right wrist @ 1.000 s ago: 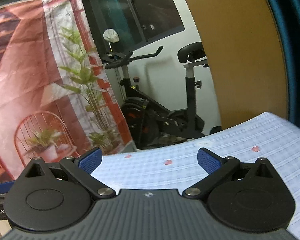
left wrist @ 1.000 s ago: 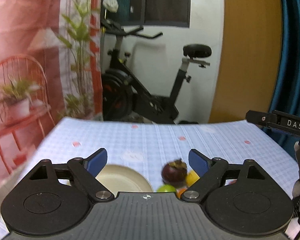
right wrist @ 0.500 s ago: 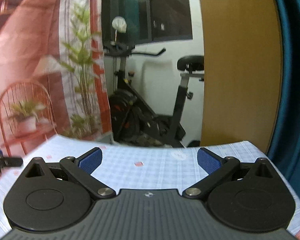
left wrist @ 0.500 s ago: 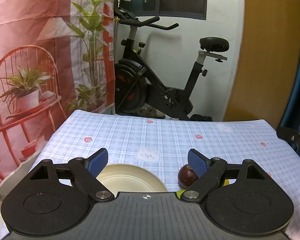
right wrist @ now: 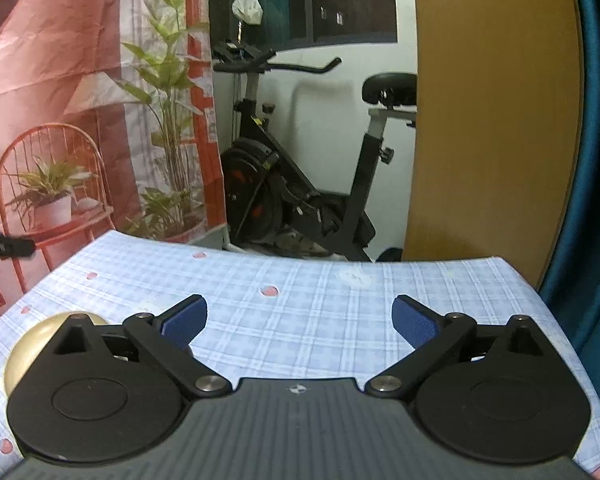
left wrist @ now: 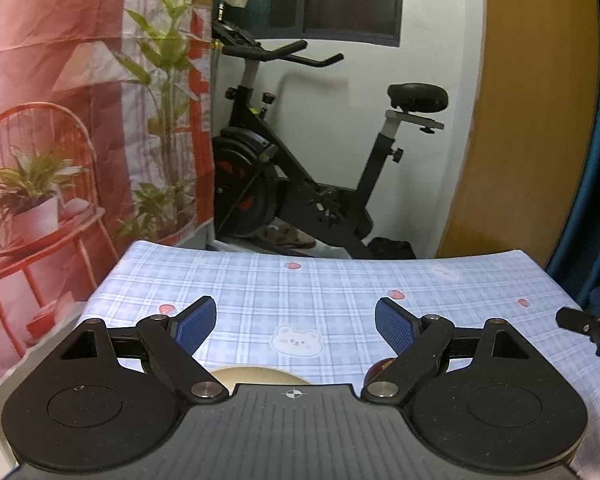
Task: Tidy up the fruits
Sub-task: 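Move the left gripper to the purple mangosteen and close on it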
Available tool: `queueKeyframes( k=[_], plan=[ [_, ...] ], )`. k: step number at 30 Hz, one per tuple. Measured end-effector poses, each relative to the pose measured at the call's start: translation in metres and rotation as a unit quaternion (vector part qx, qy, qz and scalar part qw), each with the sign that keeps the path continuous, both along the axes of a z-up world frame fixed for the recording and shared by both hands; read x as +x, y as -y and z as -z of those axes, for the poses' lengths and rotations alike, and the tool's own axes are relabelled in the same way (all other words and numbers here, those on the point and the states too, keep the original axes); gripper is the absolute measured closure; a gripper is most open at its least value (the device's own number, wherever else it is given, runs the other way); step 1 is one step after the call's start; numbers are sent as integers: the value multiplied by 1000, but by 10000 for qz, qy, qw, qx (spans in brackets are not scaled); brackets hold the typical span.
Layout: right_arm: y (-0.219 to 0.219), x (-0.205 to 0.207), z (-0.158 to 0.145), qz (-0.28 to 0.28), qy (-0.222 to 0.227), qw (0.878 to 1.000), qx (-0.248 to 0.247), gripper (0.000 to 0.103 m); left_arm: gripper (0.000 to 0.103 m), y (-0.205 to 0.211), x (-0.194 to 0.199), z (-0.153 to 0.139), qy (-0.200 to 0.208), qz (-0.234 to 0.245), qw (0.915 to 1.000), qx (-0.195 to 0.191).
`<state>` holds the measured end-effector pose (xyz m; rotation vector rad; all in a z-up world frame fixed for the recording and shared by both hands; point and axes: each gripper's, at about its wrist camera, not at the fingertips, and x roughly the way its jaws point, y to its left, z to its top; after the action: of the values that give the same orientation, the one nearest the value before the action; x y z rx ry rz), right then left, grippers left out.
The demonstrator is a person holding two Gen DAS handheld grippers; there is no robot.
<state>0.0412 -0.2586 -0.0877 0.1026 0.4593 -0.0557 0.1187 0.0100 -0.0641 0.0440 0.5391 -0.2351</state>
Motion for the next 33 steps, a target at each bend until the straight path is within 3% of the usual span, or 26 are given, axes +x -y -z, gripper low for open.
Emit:
queueKeyframes(
  k=[5, 9, 16, 23, 33],
  plan=[
    [9, 6, 8, -89, -171, 9997, 155, 4, 18, 5, 13, 2, -69, 172, 9997, 181],
    [1, 18, 6, -419, -211, 9989, 9, 7, 18, 7, 29, -6, 24, 215, 9992, 341],
    [-37, 60, 20, -1631, -546, 9847, -289, 14, 19, 19, 58, 16, -411, 764, 9959, 242],
    [-77, 101, 55, -2561, -1061, 9597, -457, 19, 21, 36, 75, 70, -1300, 1455, 9807, -152],
    [-86, 134, 84, -2863, -1580, 9450, -125, 32, 22, 46, 102, 107, -2186, 1567, 9575, -1041]
  ],
)
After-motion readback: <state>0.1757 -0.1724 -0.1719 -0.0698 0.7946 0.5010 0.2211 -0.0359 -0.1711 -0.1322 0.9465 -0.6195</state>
